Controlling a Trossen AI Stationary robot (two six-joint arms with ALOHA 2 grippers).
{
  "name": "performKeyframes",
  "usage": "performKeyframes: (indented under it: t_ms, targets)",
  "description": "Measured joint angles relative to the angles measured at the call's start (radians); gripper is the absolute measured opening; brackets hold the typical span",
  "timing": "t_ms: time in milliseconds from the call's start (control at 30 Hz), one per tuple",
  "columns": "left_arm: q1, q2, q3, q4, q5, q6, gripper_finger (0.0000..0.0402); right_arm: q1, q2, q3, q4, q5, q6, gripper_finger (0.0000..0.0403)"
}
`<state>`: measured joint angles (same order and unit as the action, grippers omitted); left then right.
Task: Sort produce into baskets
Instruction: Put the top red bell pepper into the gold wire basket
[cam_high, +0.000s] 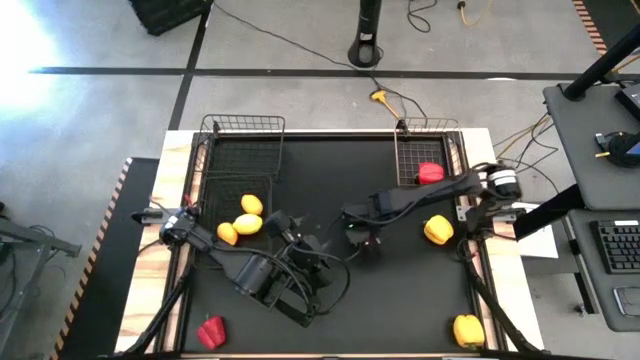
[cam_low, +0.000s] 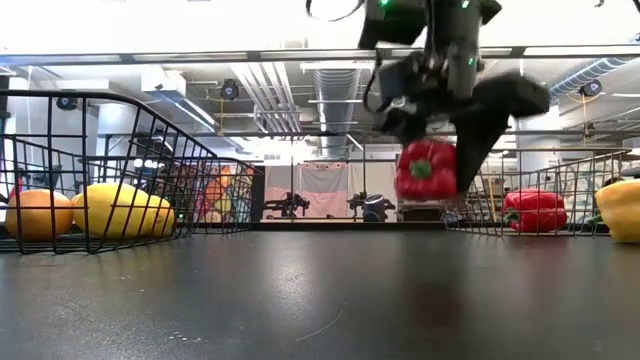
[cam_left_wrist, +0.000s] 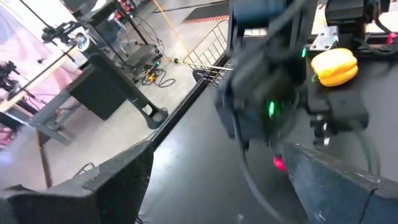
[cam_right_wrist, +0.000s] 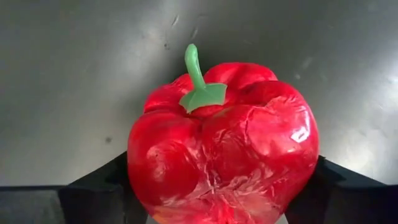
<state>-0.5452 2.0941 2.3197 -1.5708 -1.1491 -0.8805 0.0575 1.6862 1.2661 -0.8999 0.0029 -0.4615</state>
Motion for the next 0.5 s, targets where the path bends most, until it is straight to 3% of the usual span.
performKeyframes:
  t_ms: [100,233,367,500]
  targets:
    - [0.002,0.0,-0.007,0.0,-0.021,0.006,0.0339,-0.021,-0.091,-0.018,-0.023,0.026,0.044,0.0256]
    - [0.009,0.0,-0.008,-0.001,-0.023,0.009,0.0339,-0.076,-0.235,-0.04,-0.017,0.167,0.11,0.0256]
    - [0.019,0.0,-0.012,0.0,-0.035,0.035,0.0339,-0.173,-0.369,-0.044,-0.016,0.318,0.196,0.0258]
    - [0.03,0.0,-0.025,0.0,-0.047,0.041,0.0339,-0.308,-0.489,-0.044,-0.046,0.366,0.284,0.0261]
